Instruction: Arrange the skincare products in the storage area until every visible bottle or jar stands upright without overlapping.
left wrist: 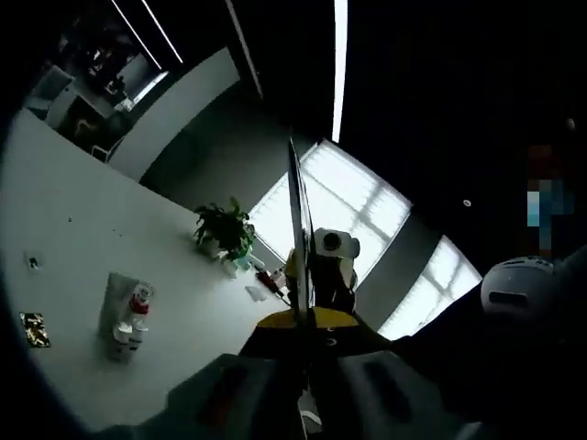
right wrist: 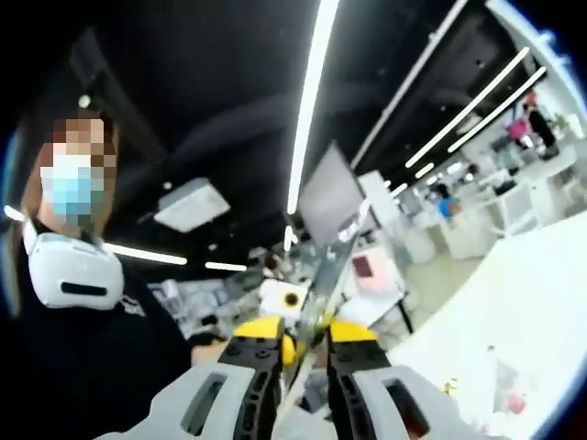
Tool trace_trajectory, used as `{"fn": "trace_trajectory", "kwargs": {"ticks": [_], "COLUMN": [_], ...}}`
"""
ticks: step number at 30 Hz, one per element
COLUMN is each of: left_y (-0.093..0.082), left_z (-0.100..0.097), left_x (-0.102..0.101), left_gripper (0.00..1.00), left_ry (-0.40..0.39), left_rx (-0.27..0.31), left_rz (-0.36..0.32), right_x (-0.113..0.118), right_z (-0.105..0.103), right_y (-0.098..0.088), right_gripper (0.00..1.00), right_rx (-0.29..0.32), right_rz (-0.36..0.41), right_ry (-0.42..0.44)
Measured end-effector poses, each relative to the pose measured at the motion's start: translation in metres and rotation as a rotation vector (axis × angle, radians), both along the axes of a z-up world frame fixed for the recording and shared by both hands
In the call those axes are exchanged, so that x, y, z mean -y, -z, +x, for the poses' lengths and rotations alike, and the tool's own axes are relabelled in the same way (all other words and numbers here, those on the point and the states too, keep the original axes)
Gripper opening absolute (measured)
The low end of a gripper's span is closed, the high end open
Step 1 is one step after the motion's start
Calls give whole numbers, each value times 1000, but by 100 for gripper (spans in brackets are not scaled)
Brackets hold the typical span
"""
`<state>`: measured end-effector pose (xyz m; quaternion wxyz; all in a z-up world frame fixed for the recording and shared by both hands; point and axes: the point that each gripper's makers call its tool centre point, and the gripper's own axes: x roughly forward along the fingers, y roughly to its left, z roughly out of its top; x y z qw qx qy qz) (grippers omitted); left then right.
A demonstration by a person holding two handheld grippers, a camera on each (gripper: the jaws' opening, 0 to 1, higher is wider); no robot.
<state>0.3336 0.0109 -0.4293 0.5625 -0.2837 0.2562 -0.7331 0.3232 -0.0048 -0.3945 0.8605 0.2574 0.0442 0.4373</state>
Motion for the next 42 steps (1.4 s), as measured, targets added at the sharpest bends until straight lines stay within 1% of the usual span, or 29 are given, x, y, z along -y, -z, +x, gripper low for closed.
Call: {"fn": "trace_trajectory", "kwargs": {"ticks": [3, 5, 6, 7, 8, 11, 12, 14, 17, 18, 19, 21, 22, 23, 24, 25, 26, 27, 29, 32, 33, 34, 37, 40, 42], "left_y": [2, 5, 7, 8, 9, 16, 16, 18, 16, 15, 18, 23, 29, 33, 39, 41, 47, 50, 53, 55, 55, 54, 53, 58, 63], "left_z": [-1, -1, 0, -1, -1, 0, -1, -1, -1, 3, 2, 2, 5, 6, 8, 6, 7, 8, 8, 9, 9, 10, 12, 19, 21], "left_x": [-1, -1, -1, 0, 0, 1, 1, 0, 0, -2, -2, -3, -3, -3, -4, -4, -5, -5, -7, -9, -9, -9, -9, -8, -7], "left_gripper": [6, 6, 6, 6, 6, 6, 7, 8, 13, 15, 16, 15, 12, 6, 7, 6, 6, 6, 6, 5, 5, 5, 5, 5, 5], "left_ry": [2, -7, -7, -5, -7, -34, -34, -34, -48, -57, -61, -77, -108, -116, -134, -120, -129, -134, -147, -145, -143, -137, -140, -146, -147], "left_rx": [-35, -36, -44, -48, -55, 10, 15, 4, -27, -62, -79, -88, -117, -130, -155, -172, -199, -207, -212, -241, -246, -257, -263, -276, -281], "left_rz": [-9, -3, 5, 8, 17, 30, 26, 18, -19, -43, -41, -36, -14, -4, 19, 17, 33, 43, 47, 45, 42, 36, 30, 33, 44], "right_x": [1, 2, 4, 5, 4, 7, 7, 8, 9, 9, 8, 6, 5, 2, 2, 2, 2, 1, 0, -2, -3, -3, -3, -2, 2], "right_z": [2, 4, 6, 6, 6, 8, 8, 8, 8, 7, 7, 8, 8, 9, 9, 10, 12, 14, 17, 17, 18, 18, 19, 17, 17], "right_y": [6, 10, 13, 15, 16, 24, 26, 29, 33, 35, 38, 44, 46, 48, 49, 58, 61, 68, 73, 75, 75, 76, 83, 86, 94], "right_gripper": [3, 0, 0, 0, 0, 0, 0, 0, 0, 0, 0, 0, 0, 0, 0, 0, 0, 0, 0, 0, 0, 2, 11, 24, 33], "right_rx": [-10, -16, -18, -5, -7, -27, -39, -58, -73, -78, -85, -99, -104, -111, -115, -130, -140, -148, -137, -133, -121, -116, -84, -77, -91], "right_rz": [25, 28, 12, -11, -13, -10, -6, 15, 37, 44, 44, 25, 15, 10, 8, -32, -42, -79, -122, -132, -142, -149, -217, -231, -248], "right_ry": [22, 33, 49, 58, 60, 72, 78, 82, 94, 98, 101, 108, 111, 108, 109, 122, 128, 139, 153, 141, 139, 135, 141, 149, 160]}}
